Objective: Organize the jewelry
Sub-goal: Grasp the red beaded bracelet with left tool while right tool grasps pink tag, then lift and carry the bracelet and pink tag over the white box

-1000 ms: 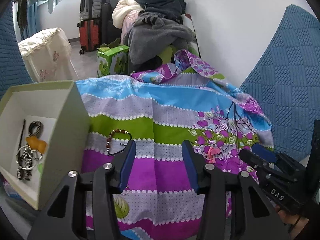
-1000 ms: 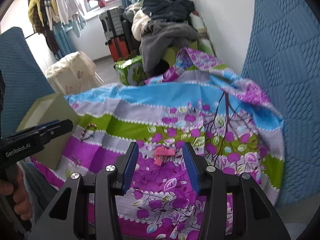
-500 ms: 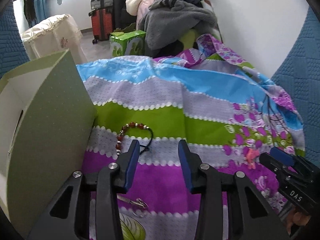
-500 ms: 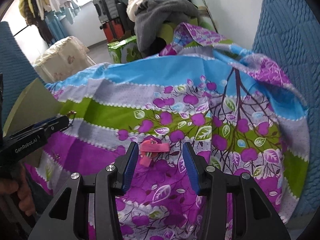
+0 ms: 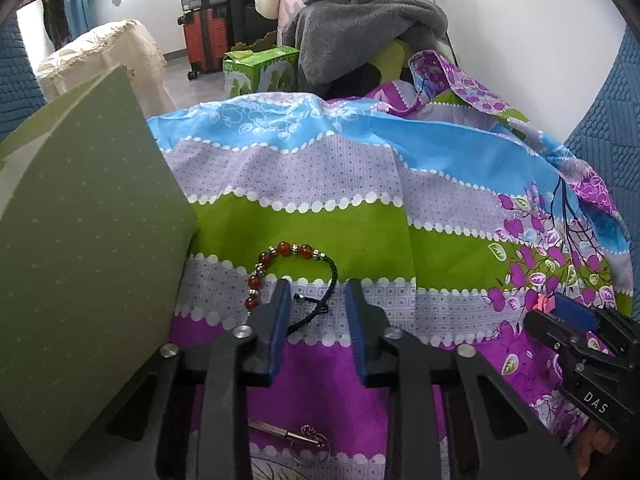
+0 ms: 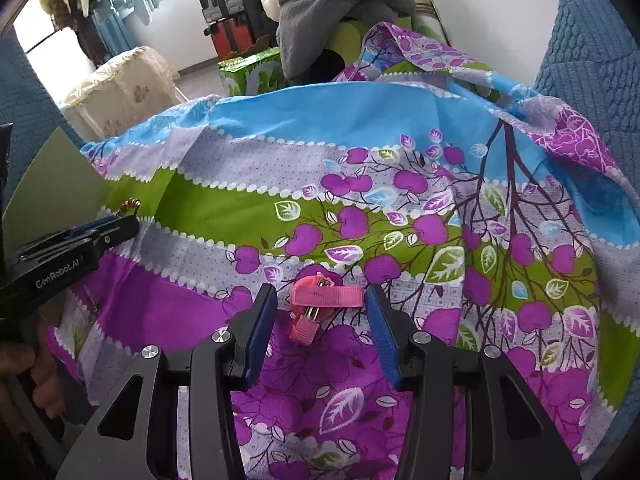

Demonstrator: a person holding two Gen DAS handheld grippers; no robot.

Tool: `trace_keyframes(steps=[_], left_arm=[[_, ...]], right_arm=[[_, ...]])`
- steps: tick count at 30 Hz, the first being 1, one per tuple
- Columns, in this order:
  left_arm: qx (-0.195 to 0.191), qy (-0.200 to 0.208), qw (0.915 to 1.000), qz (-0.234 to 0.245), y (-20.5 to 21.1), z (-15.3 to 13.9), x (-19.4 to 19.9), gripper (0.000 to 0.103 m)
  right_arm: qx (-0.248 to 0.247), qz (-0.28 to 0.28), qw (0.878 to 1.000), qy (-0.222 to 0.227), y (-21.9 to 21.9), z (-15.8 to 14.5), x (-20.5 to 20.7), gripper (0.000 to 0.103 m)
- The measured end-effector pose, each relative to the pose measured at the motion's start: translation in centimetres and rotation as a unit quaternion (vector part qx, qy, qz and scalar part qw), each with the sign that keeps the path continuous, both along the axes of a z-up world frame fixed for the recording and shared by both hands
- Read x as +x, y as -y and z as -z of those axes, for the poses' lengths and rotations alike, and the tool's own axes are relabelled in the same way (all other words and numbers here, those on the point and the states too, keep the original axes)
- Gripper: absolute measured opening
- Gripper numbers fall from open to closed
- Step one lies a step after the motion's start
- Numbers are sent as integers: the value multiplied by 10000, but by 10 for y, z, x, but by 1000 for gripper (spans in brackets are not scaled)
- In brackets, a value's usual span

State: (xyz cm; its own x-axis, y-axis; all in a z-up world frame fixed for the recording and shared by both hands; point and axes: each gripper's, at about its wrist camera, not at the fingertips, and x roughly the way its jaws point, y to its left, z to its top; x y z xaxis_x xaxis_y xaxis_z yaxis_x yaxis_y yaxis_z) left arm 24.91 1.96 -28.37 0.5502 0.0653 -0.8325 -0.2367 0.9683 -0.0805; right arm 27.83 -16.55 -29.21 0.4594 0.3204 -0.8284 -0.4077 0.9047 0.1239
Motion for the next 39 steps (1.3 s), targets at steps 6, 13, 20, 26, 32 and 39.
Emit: trace_keyframes(steps=[6, 13, 20, 26, 32, 39], left_arm=[[111, 43, 9998, 160, 6, 1, 4, 23], [209, 86, 9994, 275, 13, 1, 9, 7], [65, 73, 9997, 221, 9, 1, 10, 2], [-166, 161, 9994, 241, 3, -14, 3, 2], [-354, 318, 9982, 359, 7, -33, -8, 2], [-354, 424, 9963, 658, 14, -56, -21, 2]], right_arm=[[-118, -35, 9999, 87, -4, 1, -1, 40], [-240, -87, 9996, 118, -9, 1, -2, 35], [-259, -106, 9996, 93, -13, 0, -3, 34], [-32, -29, 10000, -52, -15, -3, -5, 34], [-27, 11, 10000, 40, -19, -16, -13, 34], [-31, 4, 9998, 185, -21, -38, -29, 34]])
